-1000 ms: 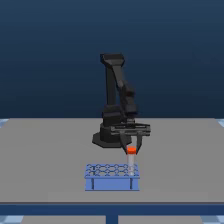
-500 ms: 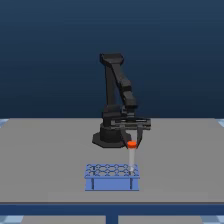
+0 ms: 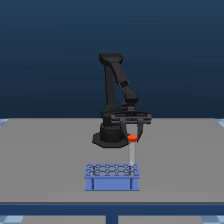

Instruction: Pick up the centrifuge tube on the rack

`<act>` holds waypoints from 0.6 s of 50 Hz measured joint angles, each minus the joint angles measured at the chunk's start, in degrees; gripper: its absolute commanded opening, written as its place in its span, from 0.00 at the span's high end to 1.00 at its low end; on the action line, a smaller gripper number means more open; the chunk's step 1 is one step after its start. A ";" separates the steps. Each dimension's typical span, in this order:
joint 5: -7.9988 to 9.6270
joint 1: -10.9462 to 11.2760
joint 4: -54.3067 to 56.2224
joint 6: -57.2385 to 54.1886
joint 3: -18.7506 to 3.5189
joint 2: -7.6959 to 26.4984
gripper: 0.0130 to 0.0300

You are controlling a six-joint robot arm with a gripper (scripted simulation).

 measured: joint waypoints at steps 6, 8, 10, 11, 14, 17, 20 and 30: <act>-0.41 0.00 3.16 -3.42 -0.59 -0.39 1.00; -0.54 0.00 4.06 -4.42 -0.76 -0.50 1.00; -0.67 0.00 4.89 -5.33 -0.93 -0.60 1.00; -0.74 0.00 5.30 -5.77 -1.01 -0.65 1.00; -0.92 0.00 6.37 -6.94 -1.23 -0.79 1.00; -1.10 0.00 7.27 -7.97 -1.43 -0.90 1.00; -1.26 0.00 8.03 -8.85 -1.59 -1.00 1.00; -1.62 0.00 9.44 -10.58 -1.91 -1.17 1.00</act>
